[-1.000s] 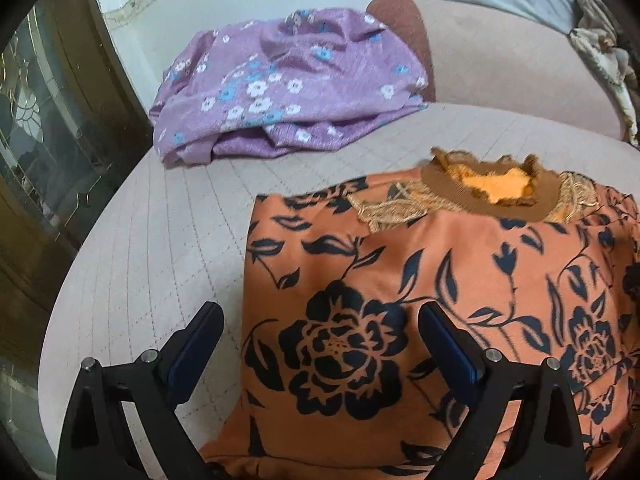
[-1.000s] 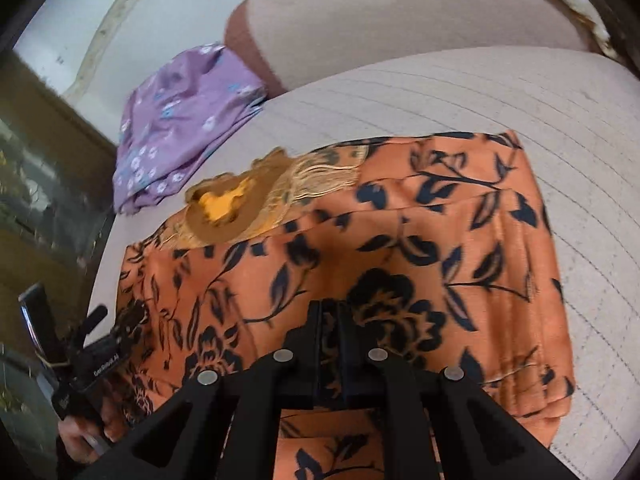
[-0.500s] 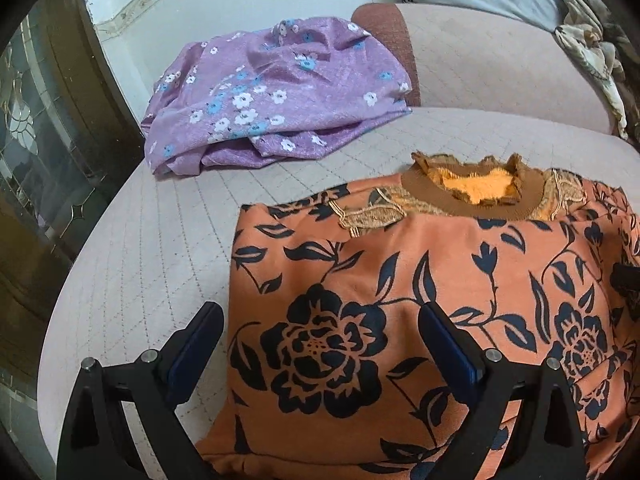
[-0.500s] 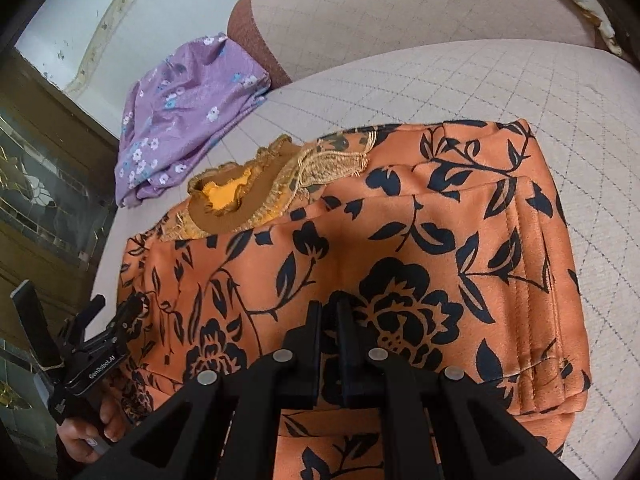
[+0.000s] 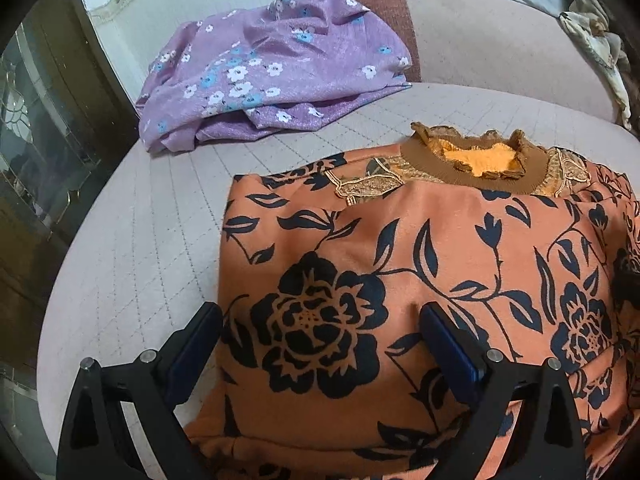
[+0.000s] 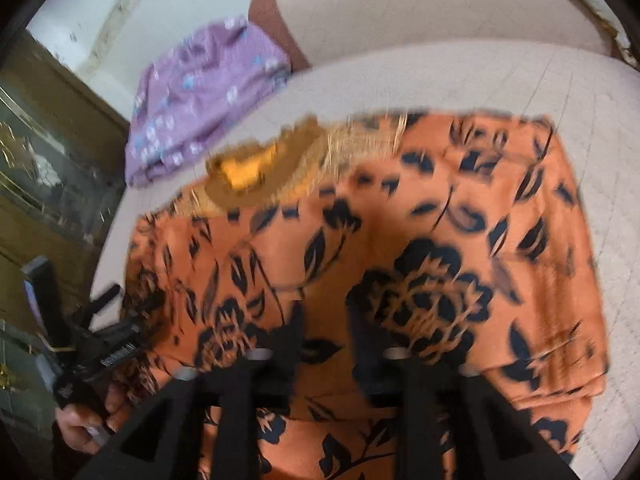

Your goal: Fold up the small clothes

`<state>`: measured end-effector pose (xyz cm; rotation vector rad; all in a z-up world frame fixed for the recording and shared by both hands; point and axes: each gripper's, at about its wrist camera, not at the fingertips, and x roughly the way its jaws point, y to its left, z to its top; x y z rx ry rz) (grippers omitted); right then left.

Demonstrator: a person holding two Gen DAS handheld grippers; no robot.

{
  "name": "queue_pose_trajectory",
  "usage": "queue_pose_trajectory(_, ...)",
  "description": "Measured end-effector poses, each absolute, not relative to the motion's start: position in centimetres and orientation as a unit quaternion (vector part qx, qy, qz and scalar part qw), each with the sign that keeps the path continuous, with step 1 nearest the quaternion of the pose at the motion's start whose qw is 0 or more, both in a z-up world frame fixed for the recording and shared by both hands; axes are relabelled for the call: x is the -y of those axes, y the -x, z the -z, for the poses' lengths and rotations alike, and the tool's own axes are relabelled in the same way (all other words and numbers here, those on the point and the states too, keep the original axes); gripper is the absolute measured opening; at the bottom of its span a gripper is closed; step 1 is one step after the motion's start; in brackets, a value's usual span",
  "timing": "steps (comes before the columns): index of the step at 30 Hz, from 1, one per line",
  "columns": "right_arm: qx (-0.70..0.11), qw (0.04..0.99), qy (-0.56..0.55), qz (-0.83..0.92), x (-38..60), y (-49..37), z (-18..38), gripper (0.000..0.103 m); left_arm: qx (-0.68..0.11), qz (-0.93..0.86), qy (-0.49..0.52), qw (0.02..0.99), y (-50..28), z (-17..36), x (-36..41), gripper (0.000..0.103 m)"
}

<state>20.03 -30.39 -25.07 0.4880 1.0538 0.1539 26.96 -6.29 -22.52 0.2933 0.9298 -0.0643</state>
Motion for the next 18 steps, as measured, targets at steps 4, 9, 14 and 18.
queue_pose_trajectory(4,-0.481,0.848,-0.208,-0.083,29.0,-19.1,24.1,0.059,-0.438,0.024,-0.149,0.886,-25.5,22.1,5.6,0.099)
queue_pose_trajectory(9,-0.444,0.860,-0.242,-0.075,30.8,-15.9,22.6,0.059,-0.420,0.002,-0.161,0.893,-21.8,21.3,3.1,0.099)
queue_pose_trajectory(14,-0.413,0.860,-0.298,-0.040,34.6,-11.6,21.5,0.059,-0.439,-0.013,-0.125,0.889,-17.3,21.3,-2.0,0.099)
queue_pose_trajectory(18,-0.400,0.844,-0.356,-0.021,37.7,-7.5,21.8,0.060,-0.474,-0.025,-0.083,0.876,-14.8,21.6,-7.0,0.099)
